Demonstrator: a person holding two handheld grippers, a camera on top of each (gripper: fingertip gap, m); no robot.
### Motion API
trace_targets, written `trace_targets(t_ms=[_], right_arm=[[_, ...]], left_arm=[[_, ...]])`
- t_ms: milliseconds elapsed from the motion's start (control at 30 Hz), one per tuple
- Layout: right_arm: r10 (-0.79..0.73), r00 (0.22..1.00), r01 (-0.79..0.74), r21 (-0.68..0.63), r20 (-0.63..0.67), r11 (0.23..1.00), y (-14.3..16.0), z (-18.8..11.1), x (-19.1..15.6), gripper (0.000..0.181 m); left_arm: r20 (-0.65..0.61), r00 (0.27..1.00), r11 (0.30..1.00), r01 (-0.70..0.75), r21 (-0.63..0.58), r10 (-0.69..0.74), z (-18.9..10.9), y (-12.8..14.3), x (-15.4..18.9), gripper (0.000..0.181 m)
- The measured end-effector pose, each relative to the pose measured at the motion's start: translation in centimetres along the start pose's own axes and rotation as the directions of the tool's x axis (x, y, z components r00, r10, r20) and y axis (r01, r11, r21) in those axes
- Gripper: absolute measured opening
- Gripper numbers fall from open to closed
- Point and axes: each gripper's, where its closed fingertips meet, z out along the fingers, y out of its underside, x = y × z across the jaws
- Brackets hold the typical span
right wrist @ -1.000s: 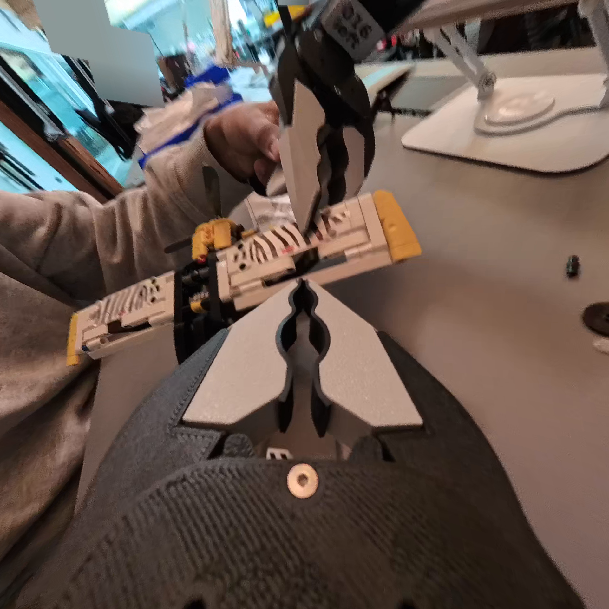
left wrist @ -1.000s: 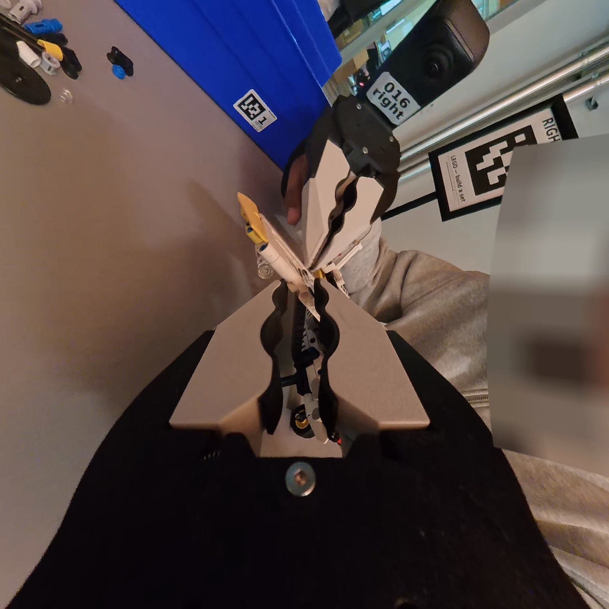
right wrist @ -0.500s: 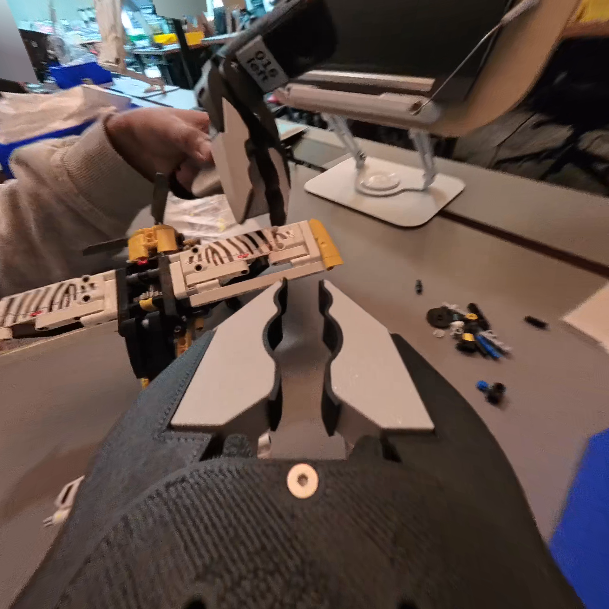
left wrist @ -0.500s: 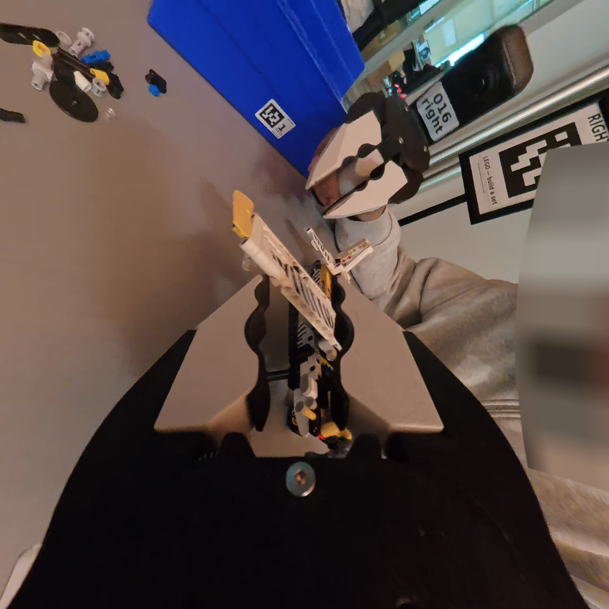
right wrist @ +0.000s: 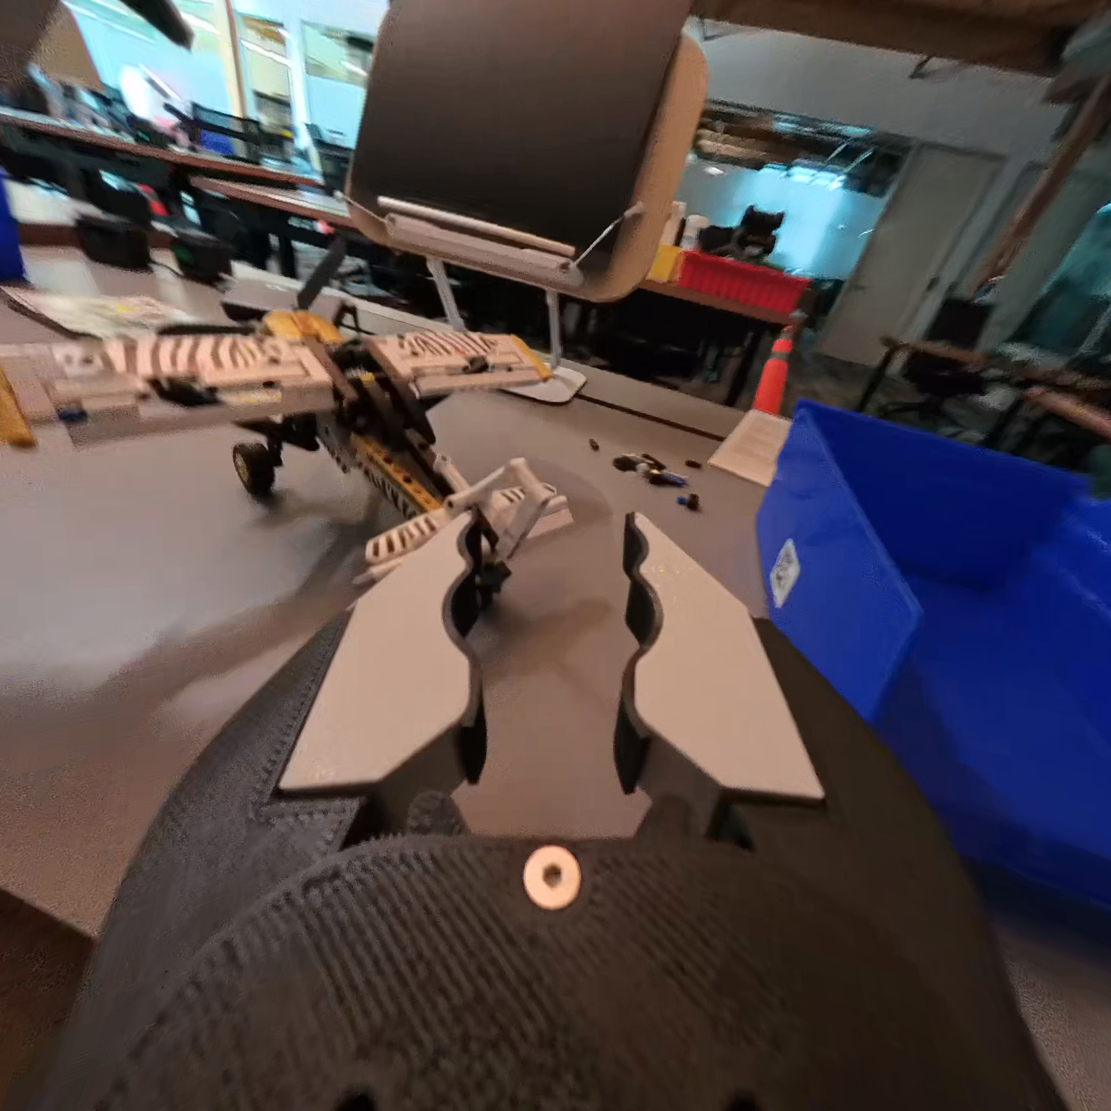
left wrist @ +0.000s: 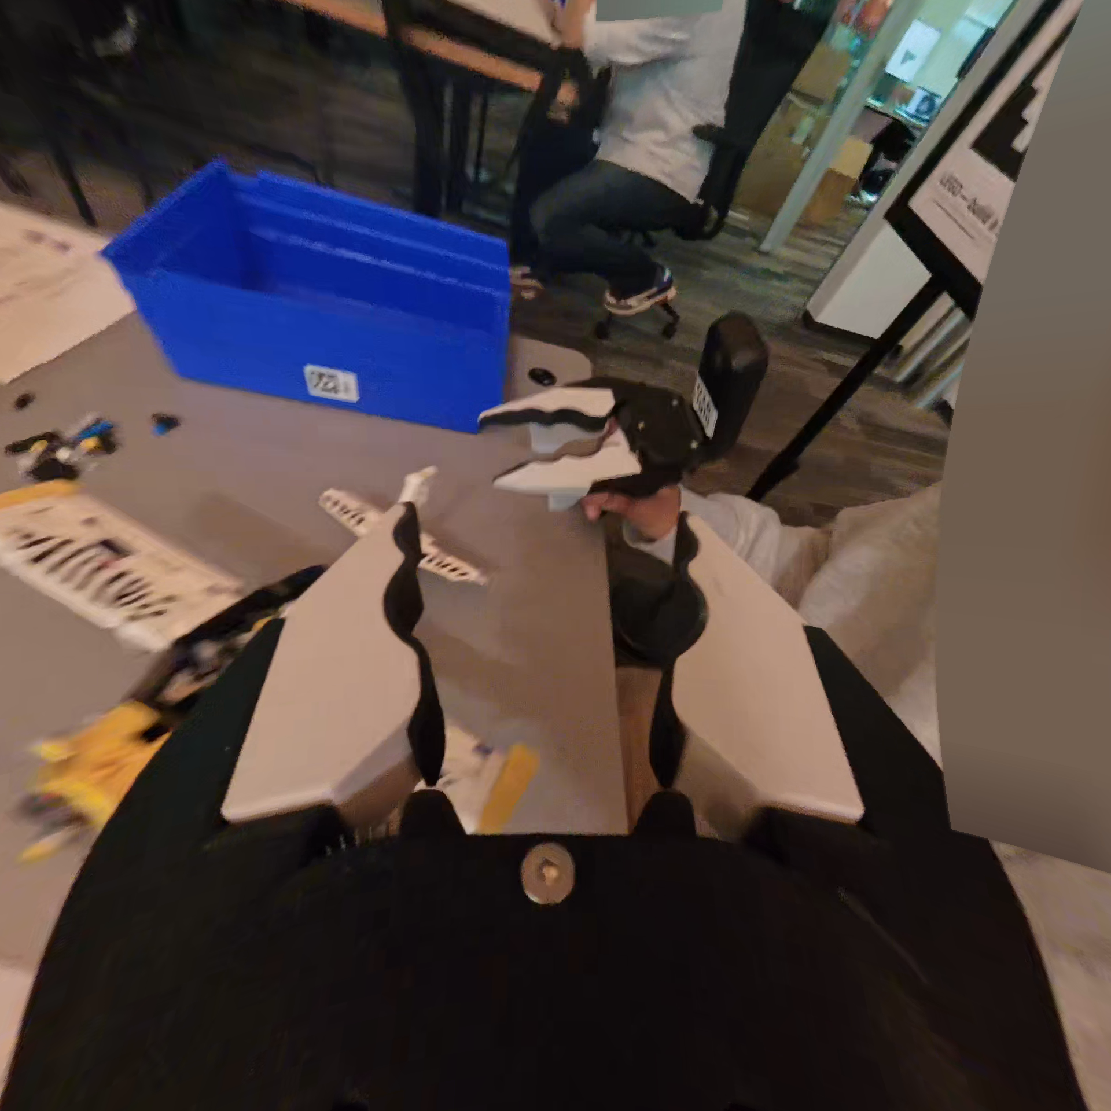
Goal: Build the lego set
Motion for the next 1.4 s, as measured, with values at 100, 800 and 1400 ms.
trace_targets(t_ms=[100,800,1400], right_arm=[[-0.239,0.963,0.248,0.058,-0.122,0.967,-1.5,-1.9,-1.7,0.034],[-0.660,0.751,0.614,-0.352,-0.014,0.706,4.9,3.2,-6.2,0.021],[-0.887,0.456,0.860,-0.292,0.076,0.418,4.7,3.2,-7.1,0.008]], left_arm=[[0.178,0.976,0.991,-0.130,0.017,0.125,4.3,4.1,2.1,0.085],[0.529,0.780,0.865,-0.030,-0.502,0.334,8.4,8.6,-8.7,0.047],[0.532,0.793,0.867,0.010,-0.498,0.297,6.9,9.2,-9.4,0.048]])
